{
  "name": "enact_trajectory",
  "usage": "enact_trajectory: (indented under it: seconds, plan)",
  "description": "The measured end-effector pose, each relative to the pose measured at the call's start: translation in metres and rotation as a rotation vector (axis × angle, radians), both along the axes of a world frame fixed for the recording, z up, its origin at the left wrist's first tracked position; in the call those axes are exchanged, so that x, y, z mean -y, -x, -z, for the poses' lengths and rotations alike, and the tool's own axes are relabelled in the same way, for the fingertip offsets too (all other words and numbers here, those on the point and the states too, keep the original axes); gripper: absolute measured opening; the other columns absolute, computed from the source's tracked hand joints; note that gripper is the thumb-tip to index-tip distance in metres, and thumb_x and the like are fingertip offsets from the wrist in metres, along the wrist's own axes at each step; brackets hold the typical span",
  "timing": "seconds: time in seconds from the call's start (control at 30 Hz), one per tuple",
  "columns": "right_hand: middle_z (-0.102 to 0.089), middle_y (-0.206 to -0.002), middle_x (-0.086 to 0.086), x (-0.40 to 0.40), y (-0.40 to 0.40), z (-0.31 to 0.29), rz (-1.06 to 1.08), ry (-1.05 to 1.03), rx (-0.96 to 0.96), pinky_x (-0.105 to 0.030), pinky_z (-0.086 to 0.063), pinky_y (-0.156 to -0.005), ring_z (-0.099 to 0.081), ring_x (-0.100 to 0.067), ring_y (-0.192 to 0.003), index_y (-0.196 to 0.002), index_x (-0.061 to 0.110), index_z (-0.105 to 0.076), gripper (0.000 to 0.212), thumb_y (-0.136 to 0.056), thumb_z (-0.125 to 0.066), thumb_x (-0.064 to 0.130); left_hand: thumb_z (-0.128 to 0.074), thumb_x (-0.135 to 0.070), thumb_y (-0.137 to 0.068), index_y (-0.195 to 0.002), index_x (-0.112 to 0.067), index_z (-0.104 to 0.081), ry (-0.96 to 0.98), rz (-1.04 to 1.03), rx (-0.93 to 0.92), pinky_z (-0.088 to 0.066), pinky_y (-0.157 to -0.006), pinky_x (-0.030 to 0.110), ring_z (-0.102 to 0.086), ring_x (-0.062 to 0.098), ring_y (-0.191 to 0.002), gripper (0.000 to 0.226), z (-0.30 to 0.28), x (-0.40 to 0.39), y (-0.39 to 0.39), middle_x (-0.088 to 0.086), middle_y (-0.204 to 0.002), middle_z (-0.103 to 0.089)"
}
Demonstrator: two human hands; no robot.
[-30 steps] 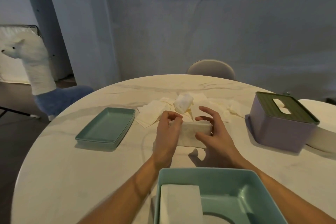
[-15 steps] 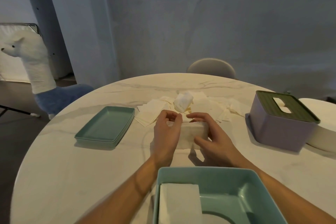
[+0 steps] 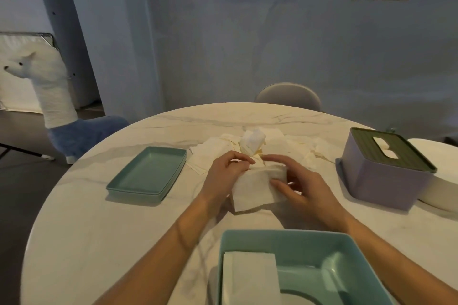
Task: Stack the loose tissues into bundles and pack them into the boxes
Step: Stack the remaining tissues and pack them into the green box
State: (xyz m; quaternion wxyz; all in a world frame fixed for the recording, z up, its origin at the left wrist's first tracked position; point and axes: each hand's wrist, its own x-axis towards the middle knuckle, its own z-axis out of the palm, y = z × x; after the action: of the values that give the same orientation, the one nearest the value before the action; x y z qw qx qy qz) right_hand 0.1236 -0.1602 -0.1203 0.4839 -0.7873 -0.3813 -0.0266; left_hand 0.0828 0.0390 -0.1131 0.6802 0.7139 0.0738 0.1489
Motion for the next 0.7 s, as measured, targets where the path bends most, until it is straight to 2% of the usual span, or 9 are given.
enact_trajectory:
  seconds: [0.1,0.13,0.2,0.27,0.33,0.43,0.5,0.6,0.7]
  plan:
    - [-0.069,-0.117,0.016,-0.002,-0.006,-0.021,-0.012,-0.025,0.018,-0.026,-0.058,-0.088,-0.065,-0.008,-0.110,-0.135,0.038,-0.054,0.042,-0.094,-0.065,0.035,-0.058,-0.066,-0.090,-0.105,-0.007,-0.067,0.252,0.326,-0.199,-0.049,-0.063,0.026,-0.061,0.021,-0.072,0.061,-0.013,-0.013,0.004,0.009,-0.082,-0.065]
    - [-0.070,-0.115,0.015,-0.005,-0.007,-0.028,-0.020,-0.013,0.029,-0.027,-0.059,-0.089,-0.066,-0.009,-0.110,-0.134,0.037,-0.054,0.042,-0.093,-0.066,0.035,-0.052,-0.077,-0.088,-0.115,-0.005,-0.065,0.307,0.445,-0.247,-0.052,-0.064,0.028,-0.063,0.023,-0.074,0.078,-0.013,-0.015,0.005,0.012,-0.087,-0.066]
    - [-0.071,-0.112,0.016,-0.013,-0.010,-0.041,-0.045,0.018,0.049,-0.026,-0.058,-0.089,-0.067,-0.009,-0.108,-0.132,0.035,-0.056,0.040,-0.094,-0.067,0.035,-0.044,-0.085,-0.086,-0.138,-0.007,-0.058,0.361,0.654,-0.265,-0.057,-0.085,0.042,-0.066,0.037,-0.099,0.094,-0.012,-0.015,0.007,0.025,-0.114,-0.067]
    - [-0.073,-0.105,0.017,-0.024,-0.016,-0.052,-0.058,0.070,0.079,-0.021,-0.057,-0.083,-0.068,-0.008,-0.102,-0.128,0.033,-0.059,0.036,-0.094,-0.068,0.034,-0.047,-0.076,-0.090,-0.139,-0.012,-0.056,0.407,0.704,-0.264,-0.056,-0.092,0.051,-0.067,0.038,-0.107,0.081,-0.016,-0.010,0.014,0.023,-0.117,-0.070]
    - [-0.073,-0.103,0.019,-0.037,-0.029,-0.060,-0.034,0.121,0.104,-0.019,-0.057,-0.078,-0.069,-0.006,-0.098,-0.122,0.032,-0.064,0.030,-0.093,-0.068,0.038,-0.060,-0.054,-0.094,-0.129,-0.012,-0.059,0.441,0.594,-0.239,-0.059,-0.087,0.047,-0.072,0.030,-0.095,0.055,-0.016,-0.008,0.017,0.016,-0.107,-0.074]
    - [-0.071,-0.113,0.012,-0.057,-0.062,-0.061,0.210,0.062,0.100,-0.016,-0.053,-0.078,-0.068,-0.010,-0.100,-0.117,0.025,-0.068,0.022,-0.097,-0.066,0.034,-0.072,-0.031,-0.095,-0.129,-0.004,-0.059,0.650,0.517,-0.164,-0.057,-0.084,0.041,-0.066,0.030,-0.090,0.046,-0.008,-0.012,0.010,0.021,-0.114,-0.063]
    - [-0.065,-0.121,0.003,-0.071,-0.082,-0.057,0.357,0.105,0.082,-0.020,-0.050,-0.077,-0.066,-0.018,-0.099,-0.124,0.019,-0.064,0.036,-0.093,-0.073,0.033,-0.072,-0.031,-0.093,-0.127,-0.007,-0.061,0.725,0.397,-0.126,-0.054,-0.084,0.041,-0.064,0.029,-0.090,0.043,-0.002,-0.019,0.002,0.019,-0.111,-0.062]
    - [-0.060,-0.130,-0.002,-0.086,-0.105,-0.049,0.399,0.304,0.065,-0.033,-0.053,-0.087,-0.061,-0.020,-0.102,-0.133,0.021,-0.056,0.062,-0.081,-0.084,0.038,-0.068,-0.037,-0.093,-0.110,-0.012,-0.070,0.740,0.232,-0.108,-0.045,-0.088,0.042,-0.066,0.028,-0.087,0.031,0.003,-0.025,-0.007,0.013,-0.100,-0.072]
    - [-0.063,-0.130,-0.003,-0.093,-0.119,-0.042,0.423,0.399,0.084,-0.028,-0.051,-0.086,-0.058,-0.018,-0.097,-0.131,0.021,-0.058,0.054,-0.084,-0.083,0.030,-0.067,-0.037,-0.093,-0.109,-0.010,-0.071,0.773,0.167,-0.102,-0.044,-0.095,0.043,-0.067,0.029,-0.087,0.032,0.005,-0.027,-0.011,0.015,-0.097,-0.074]
